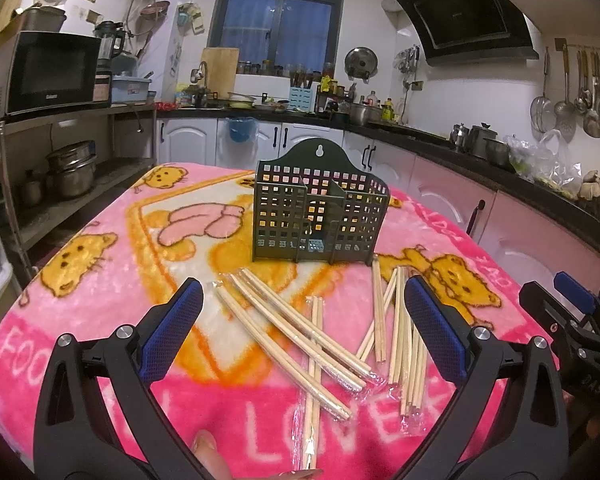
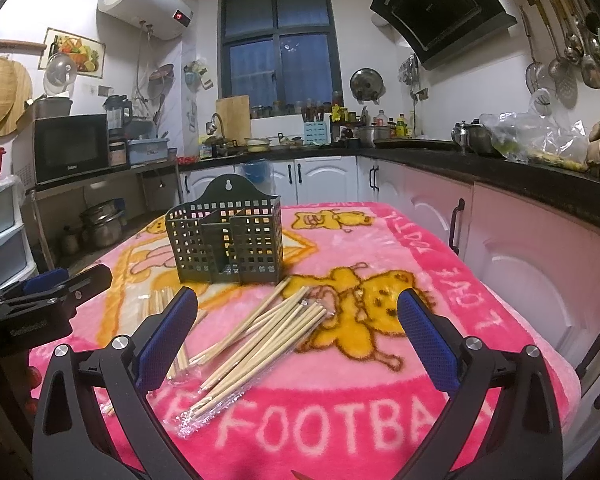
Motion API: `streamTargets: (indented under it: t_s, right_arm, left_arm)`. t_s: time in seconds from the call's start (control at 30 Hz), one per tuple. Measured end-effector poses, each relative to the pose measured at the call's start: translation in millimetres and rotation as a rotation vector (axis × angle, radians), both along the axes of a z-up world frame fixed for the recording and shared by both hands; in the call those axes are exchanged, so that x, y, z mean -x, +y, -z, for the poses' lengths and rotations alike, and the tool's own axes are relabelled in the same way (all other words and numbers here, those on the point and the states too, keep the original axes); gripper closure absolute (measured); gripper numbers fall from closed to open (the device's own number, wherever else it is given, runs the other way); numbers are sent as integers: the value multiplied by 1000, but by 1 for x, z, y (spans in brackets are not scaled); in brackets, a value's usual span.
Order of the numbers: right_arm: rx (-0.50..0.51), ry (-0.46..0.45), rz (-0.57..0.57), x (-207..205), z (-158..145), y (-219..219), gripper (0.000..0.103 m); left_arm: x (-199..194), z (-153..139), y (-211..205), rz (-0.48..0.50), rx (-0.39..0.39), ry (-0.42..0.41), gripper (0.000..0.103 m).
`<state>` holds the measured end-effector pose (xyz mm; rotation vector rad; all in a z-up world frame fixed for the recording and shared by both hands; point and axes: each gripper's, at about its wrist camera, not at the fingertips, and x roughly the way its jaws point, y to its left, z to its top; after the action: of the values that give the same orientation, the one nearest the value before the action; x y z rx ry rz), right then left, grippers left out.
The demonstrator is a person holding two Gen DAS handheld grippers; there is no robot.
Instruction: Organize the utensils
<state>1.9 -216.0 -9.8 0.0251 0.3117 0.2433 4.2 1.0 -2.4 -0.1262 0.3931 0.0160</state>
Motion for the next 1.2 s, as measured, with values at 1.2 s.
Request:
streamTargets:
  t_s: [1.2]
  right_arm:
    - [34, 81, -138, -26, -1, 28, 6]
  left_arm:
    - [-2, -3, 34, -85, 23, 2, 10]
